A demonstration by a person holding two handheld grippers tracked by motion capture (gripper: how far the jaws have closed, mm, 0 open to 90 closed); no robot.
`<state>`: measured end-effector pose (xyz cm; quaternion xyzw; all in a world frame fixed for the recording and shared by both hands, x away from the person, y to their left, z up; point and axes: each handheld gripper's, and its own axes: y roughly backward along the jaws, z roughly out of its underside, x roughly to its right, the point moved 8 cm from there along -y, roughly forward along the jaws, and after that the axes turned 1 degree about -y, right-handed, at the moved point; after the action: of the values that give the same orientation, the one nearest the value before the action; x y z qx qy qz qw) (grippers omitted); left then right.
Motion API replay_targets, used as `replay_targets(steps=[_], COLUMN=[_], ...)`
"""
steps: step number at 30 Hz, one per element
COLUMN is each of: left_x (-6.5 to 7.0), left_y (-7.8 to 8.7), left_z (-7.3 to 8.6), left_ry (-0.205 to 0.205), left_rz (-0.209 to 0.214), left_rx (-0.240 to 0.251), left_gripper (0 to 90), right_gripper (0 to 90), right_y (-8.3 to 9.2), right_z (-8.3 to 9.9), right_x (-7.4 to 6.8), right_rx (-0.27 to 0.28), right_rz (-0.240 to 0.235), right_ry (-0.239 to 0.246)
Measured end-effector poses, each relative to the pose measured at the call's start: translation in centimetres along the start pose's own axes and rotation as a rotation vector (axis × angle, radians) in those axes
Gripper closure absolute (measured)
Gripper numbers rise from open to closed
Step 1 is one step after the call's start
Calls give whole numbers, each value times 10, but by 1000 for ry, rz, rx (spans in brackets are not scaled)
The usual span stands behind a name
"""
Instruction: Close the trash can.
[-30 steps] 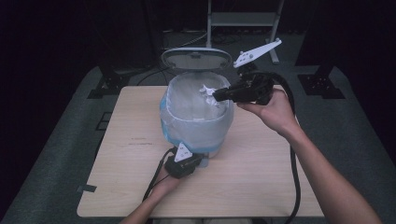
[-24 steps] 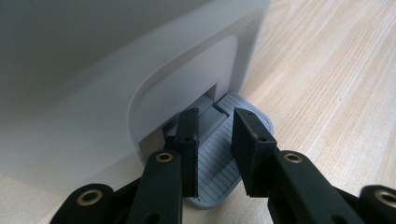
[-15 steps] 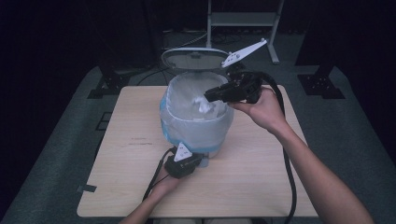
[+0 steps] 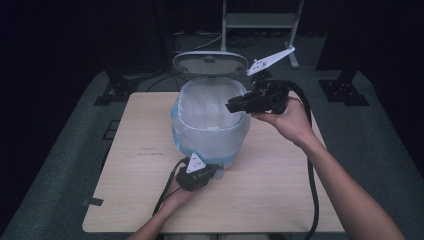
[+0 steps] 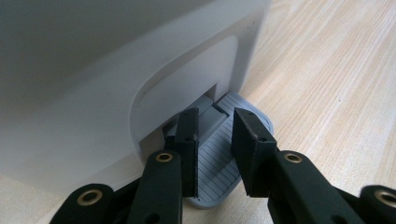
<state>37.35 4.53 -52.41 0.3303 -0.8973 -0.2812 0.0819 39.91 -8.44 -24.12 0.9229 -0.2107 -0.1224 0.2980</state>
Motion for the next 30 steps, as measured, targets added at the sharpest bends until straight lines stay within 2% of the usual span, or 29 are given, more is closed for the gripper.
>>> replay_targets(steps=[13,18,27,29,30], left_x=[0,0,1,2,2], left_y=[0,0,2,3,4], left_z=[0,0,0,0,-1], left_ry=[-6,-4,-17,-22,-7], left_rz=[-4,-3,-6,4,8], left_rx=[-4,0,6,22,28], left_gripper=[716,712,691,647,621], right_gripper=[707,691,651,638,636], right_y=[18,23,34,35,35], right_z=[22,35,72,81,88], right_x=[12,19,37,40,42], right_rx=[36,42,64,70,72], right_rz=[14,21,34,37,41], right_ry=[-46,-69,-141,-153,-161])
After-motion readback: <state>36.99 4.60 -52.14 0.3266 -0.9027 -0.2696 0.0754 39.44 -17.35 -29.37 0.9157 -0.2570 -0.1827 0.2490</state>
